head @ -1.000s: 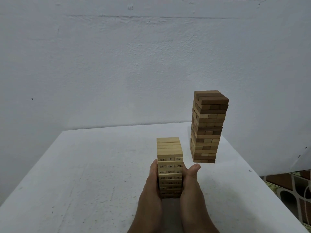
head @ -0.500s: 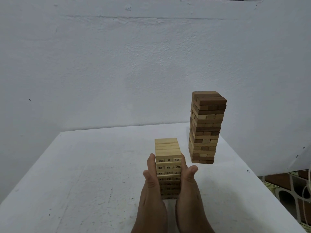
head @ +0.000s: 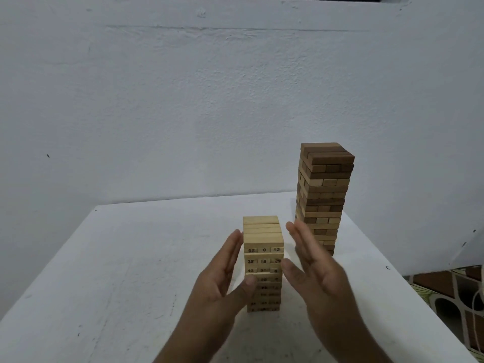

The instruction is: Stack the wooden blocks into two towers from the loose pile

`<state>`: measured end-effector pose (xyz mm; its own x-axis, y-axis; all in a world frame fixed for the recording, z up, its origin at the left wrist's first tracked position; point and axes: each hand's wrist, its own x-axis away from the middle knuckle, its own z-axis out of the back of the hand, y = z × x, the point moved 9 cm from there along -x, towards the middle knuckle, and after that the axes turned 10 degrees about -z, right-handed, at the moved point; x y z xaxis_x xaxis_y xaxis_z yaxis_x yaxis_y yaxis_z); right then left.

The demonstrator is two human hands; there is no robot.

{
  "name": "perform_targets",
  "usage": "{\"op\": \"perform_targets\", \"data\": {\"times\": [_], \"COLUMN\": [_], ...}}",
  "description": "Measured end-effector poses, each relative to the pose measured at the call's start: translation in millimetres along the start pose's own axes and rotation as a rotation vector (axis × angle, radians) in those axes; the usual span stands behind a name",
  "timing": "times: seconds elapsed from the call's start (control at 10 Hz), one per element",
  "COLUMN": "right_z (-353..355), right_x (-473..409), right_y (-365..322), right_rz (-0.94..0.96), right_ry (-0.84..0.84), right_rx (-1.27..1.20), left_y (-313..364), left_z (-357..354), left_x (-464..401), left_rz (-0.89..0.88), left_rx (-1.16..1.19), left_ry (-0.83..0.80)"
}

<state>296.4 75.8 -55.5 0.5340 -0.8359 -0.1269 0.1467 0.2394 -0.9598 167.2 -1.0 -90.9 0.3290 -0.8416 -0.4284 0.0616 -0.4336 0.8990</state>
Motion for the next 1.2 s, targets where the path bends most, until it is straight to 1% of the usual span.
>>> {"op": "perform_targets", "data": {"times": [0.1, 0.2, 0.4, 0.6, 0.8, 1.0, 1.1, 1.2], "right_z": [14.8, -1.0, 0.5, 1.0, 1.8, 0.2, 6.9, 23.8], "right_x": [-1.8, -9.2, -14.0, -15.0, -14.2, -12.8, -10.7, -6.9], "right_y": [17.7, 23.4, 30.3, 32.4, 31.9, 28.8, 21.7, 6.1], "right_rz": [-0.041, -0.026, -0.057, -0.045, -0.063, -0.048, -0.026, 0.034], "right_ry": [-0.094, -0.195, -0.191, -0.199, -0.189, -0.211, -0.188, -0.022], "right_rx": [-0.076, -0.064, -0.061, -0.056, -0.040, -0.038, -0.134, -0.151], "left_y": [-1.4, -2.4, -5.5, -8.1, -9.0, -2.6, 10.1, 28.0], "left_z": [5.8, 7.1, 12.6, 14.7, 14.0, 17.9, 27.4, 43.8], "left_x": [-4.5, -7.7, -9.6, -11.1, -9.8, -8.9, -10.3, -10.8], "left_rz": [0.020, 0.043, 0.070, 0.065, 0.101, 0.066, 0.002, -0.045], "left_rx": [-0.090, -0.145, -0.184, -0.165, -0.129, -0.069, 0.018, 0.076], "left_ry": [-0.078, -0.092, -0.062, -0.066, -0.066, -0.036, 0.069, 0.267]}}
